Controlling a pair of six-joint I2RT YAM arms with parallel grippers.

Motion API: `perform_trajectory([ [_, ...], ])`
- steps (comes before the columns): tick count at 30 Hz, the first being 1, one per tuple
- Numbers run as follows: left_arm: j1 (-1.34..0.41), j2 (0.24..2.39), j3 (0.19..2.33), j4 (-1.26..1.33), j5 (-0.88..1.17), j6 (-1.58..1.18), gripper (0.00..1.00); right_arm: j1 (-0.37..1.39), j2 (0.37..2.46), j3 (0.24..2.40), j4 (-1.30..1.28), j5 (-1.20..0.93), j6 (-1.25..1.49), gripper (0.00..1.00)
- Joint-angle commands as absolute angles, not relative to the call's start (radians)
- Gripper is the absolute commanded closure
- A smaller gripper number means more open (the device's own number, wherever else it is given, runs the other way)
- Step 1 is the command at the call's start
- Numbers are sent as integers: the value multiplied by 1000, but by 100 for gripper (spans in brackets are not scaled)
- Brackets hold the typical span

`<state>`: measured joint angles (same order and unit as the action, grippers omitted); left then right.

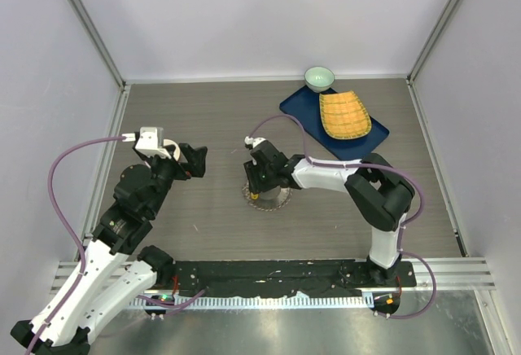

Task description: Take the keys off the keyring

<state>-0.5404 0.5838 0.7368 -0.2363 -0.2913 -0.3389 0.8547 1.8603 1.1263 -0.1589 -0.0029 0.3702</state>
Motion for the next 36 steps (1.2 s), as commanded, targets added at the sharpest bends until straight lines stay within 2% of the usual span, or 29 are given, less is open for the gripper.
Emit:
perform_trajectory([
  [1,-538,583,742,-195,-285,-350,2,877,1888,1163,-173,64,390,54],
  [8,-538,583,742,-196,-284,-350,2,899,1899,1169,-184,100,414,60],
  [11,-538,583,744,-195,-284,-350,2,917,1908,1180,-205,144,414,67],
  [15,-538,584,741,-193,-281,-348,2,920,1905,1203,-244,213,416,90],
  [17,-538,583,738,-189,-276,-344,2,920,1891,1212,-268,242,407,99],
  [26,-538,566,718,-160,-258,-330,2,920,1726,1270,-348,287,296,99],
  [36,-538,574,712,-153,-235,-325,3,920,1625,1217,-353,264,288,99],
])
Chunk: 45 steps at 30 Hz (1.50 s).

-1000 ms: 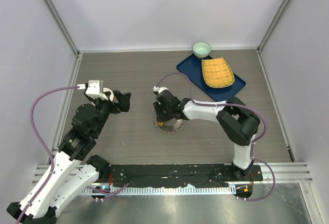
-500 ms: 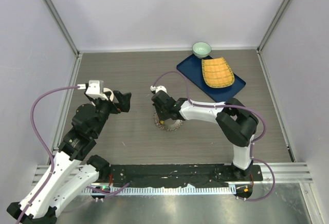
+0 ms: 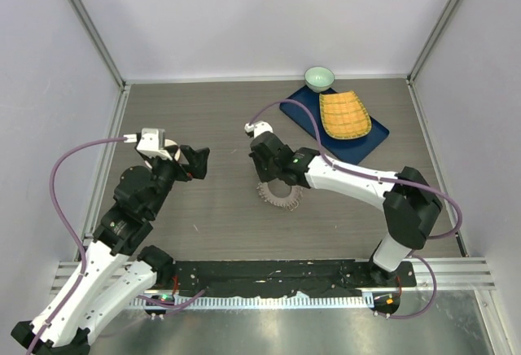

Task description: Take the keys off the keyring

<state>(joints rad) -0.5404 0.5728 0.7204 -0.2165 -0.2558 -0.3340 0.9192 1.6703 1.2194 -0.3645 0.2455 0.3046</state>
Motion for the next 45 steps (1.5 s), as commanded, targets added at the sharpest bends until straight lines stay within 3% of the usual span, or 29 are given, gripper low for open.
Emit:
perform_trajectory([
  [1,-538,575,712,-153,-236,-325,3,920,1623,1207,-353,274,291,99],
  [9,-538,569,710,-153,-242,-324,3,920,1640,1030,-281,264,354,99],
  [19,-538,581,713,-155,-236,-327,3,920,1741,1017,-267,272,374,99],
  [32,-538,580,713,-155,-233,-327,3,920,1761,1009,-268,247,405,80],
  [34,-538,581,715,-155,-232,-327,3,920,1769,1014,-282,267,407,86],
  [35,-538,583,713,-156,-232,-327,3,920,1770,1017,-287,282,407,97],
  [36,-538,583,713,-155,-232,-327,3,920,1770,1026,-293,304,405,99],
  [45,-538,627,716,-156,-172,-316,2,920,1583,1222,-520,344,226,99],
])
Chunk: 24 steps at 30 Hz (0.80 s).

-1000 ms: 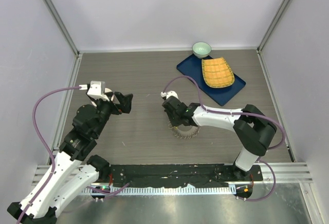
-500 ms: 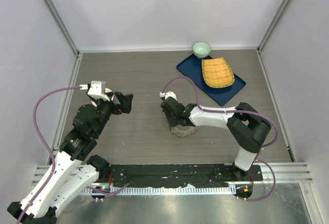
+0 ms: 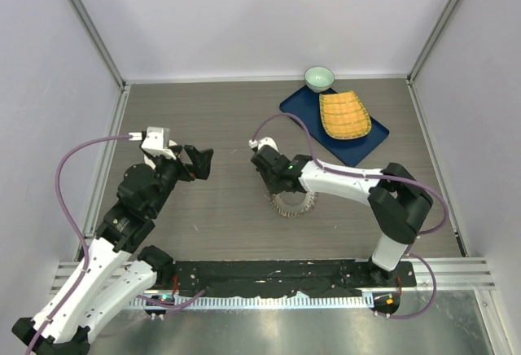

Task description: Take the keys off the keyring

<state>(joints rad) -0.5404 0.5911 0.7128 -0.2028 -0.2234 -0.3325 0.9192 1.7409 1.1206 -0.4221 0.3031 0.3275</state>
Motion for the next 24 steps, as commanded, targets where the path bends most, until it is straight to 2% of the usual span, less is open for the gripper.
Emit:
perform_trajectory([
  [1,-538,637,745,-172,-154,-314,2,920,1559,1226,-540,347,213,99],
  [9,-538,672,752,-175,-186,-393,0,920,1321,1301,-682,344,111,99],
  [13,-538,652,772,-169,-30,-339,0,922,1195,1356,-725,278,51,99],
  [18,-538,615,761,-127,336,-279,0,922,1097,1411,-747,140,-20,99],
  [23,-540,647,788,-133,416,-302,17,922,1020,1401,-695,6,-14,99],
  [24,-541,656,799,-133,411,-316,17,922,988,1390,-665,-42,-9,99],
])
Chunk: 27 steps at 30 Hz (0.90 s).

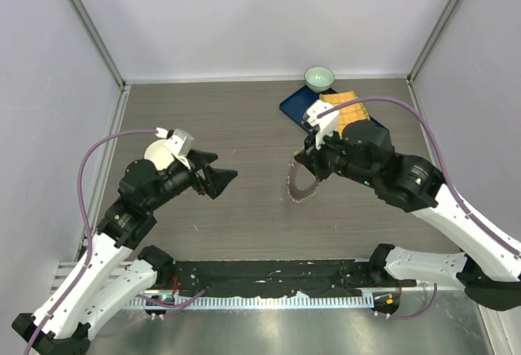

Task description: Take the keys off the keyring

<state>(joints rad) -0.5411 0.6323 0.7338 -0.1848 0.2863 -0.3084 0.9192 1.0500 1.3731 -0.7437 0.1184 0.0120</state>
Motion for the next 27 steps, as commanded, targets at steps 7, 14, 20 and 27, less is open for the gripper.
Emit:
perform_trajectory([
  [7,-587,696,844,-51,549,-357,17,922,884,1290,-571,-218,-29,99],
  [14,-621,716,821,107,721,-442,16,922,874,1284,-565,-307,-48,99],
  [20,-634,794,831,114,799,-460,14,922,903,1298,-580,-328,-75,99],
  [27,-673,880,871,120,879,-445,13,923,919,1301,-545,-374,-51,99],
])
